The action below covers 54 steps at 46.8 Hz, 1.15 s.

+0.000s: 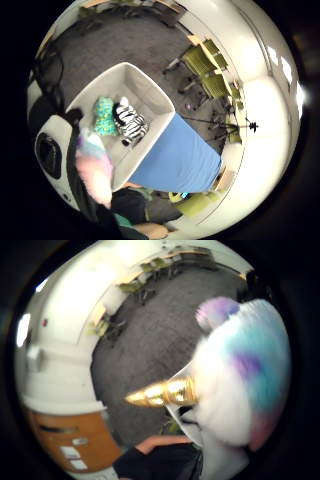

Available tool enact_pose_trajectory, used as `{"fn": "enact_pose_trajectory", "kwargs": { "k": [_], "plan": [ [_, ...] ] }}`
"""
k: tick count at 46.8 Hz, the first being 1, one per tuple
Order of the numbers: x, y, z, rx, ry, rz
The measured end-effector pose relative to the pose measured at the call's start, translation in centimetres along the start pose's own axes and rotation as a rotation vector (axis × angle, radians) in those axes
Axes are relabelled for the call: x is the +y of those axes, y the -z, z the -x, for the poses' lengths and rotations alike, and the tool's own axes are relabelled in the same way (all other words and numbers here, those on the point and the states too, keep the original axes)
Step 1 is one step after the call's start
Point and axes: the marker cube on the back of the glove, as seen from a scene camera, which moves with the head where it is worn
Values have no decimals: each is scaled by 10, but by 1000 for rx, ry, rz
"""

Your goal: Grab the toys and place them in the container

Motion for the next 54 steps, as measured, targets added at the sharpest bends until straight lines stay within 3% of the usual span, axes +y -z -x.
{"fn": "enact_pose_trajectory", "kwargs": {
  "k": [4,9,15,18,22,30,34,39,54],
  "plan": [
    [4,-9,-12,11,-61,86],
    [7,-7,-23,8,-129,46],
    [29,2,-50,26,-71,54],
    [41,2,-41,66,-121,87],
    [69,-3,-39,206,-240,105],
    [152,2,-96,192,-228,39],
    [184,-1,-135,244,-413,35],
    [217,-6,-162,232,-468,21],
    [250,-17,-197,189,-518,36]
  ]
}}
